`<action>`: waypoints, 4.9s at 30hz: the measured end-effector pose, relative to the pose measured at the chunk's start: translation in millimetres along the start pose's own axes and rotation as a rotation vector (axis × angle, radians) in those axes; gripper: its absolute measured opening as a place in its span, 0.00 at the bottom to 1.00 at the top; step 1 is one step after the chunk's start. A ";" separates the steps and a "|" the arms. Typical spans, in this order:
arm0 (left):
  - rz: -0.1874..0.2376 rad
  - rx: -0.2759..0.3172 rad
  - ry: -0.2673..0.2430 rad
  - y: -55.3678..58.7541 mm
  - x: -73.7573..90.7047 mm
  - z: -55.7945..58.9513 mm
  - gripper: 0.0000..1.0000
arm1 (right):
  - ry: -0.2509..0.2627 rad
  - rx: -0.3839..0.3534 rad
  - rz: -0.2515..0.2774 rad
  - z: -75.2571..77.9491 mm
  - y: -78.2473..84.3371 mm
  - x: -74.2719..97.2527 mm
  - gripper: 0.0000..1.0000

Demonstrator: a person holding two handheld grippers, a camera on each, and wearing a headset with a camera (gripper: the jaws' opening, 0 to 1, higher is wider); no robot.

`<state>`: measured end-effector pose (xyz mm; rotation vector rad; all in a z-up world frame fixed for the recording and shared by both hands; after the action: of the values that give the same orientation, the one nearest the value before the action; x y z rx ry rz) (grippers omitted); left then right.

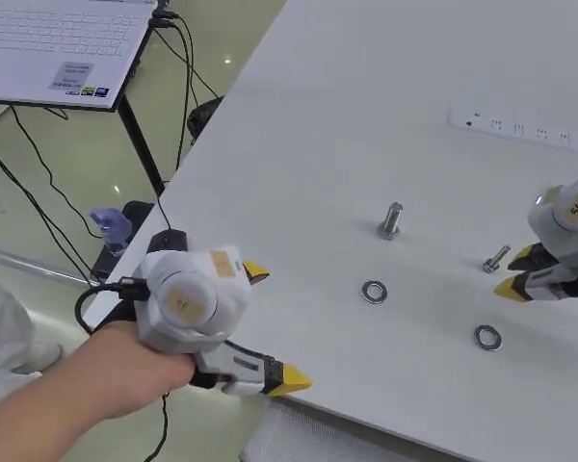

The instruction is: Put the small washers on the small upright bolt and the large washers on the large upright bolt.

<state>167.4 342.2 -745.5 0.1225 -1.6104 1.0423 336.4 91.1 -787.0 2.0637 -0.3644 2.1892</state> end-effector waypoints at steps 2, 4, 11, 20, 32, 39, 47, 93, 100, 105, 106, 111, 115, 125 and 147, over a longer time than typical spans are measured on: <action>0.001 -0.001 -0.001 0.4 0.6 0.6 0.81 | -0.004 0.003 0.001 -4.5 1.4 -0.2 0.26; 0.001 0.000 -0.002 1.4 1.2 0.8 0.81 | -0.007 0.005 0.001 -9.7 3.2 -0.2 0.27; 0.012 -0.003 0.001 1.4 3.4 4.9 0.81 | -0.025 0.002 0.006 -30.3 9.2 -1.9 0.28; 0.021 -0.001 0.000 1.1 5.4 6.0 0.86 | -0.036 0.003 -0.007 -51.3 16.8 -10.9 0.31; -0.005 -0.007 0.005 1.9 -4.0 9.5 0.90 | -0.039 -0.007 -0.039 -51.6 26.9 -35.5 0.36; -0.013 0.010 -0.009 4.0 -8.3 5.3 0.90 | -0.030 -0.017 -0.031 -50.0 26.2 -38.8 0.37; -0.014 0.008 -0.008 4.9 -8.4 2.8 0.89 | -0.027 -0.009 -0.041 -50.0 22.1 -45.3 0.37; -0.018 0.009 0.001 12.7 -3.2 5.6 0.80 | -0.058 -0.083 -0.151 -51.3 21.1 -45.8 0.21; -0.006 0.009 -0.002 12.3 -1.5 3.4 0.80 | -0.063 -0.059 -0.151 -48.8 10.5 -29.0 0.21; -0.008 0.009 -0.003 13.6 -1.8 1.2 0.80 | -0.054 -0.029 -0.151 -42.2 -1.7 -17.5 0.21; -0.006 0.010 -0.003 13.4 -1.8 0.9 0.80 | -0.051 -0.024 -0.149 -40.6 -4.3 -15.4 0.21; -0.005 0.011 -0.004 12.2 -2.5 -1.9 0.81 | -0.052 -0.022 -0.138 -30.9 -18.8 -2.4 0.21; -0.003 0.007 -0.004 9.7 -1.9 -4.2 0.82 | -0.054 -0.022 -0.126 -24.2 -29.4 8.4 0.21; 0.001 0.007 -0.005 6.1 -1.7 -11.4 0.80 | -0.036 -0.014 -0.084 -4.0 -63.2 29.8 0.21; 0.000 0.004 0.005 7.3 -5.5 -22.3 0.79 | -0.024 0.036 -0.052 19.8 -127.3 36.4 0.22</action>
<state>181.5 359.1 -755.3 0.1220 -1.6037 1.0450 384.0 206.0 -737.5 2.0944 -0.2728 2.1595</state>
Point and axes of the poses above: the centre of the closed fingertips' face, and the gripper's own axes: x roughly backward along the fingers, z roughly to its right, y roughly out of its underside, the point moved 3 cm from there along x, roughly backward along the fingers, and after that the axes turned 14 degrees about -z, right-handed, at the moved point
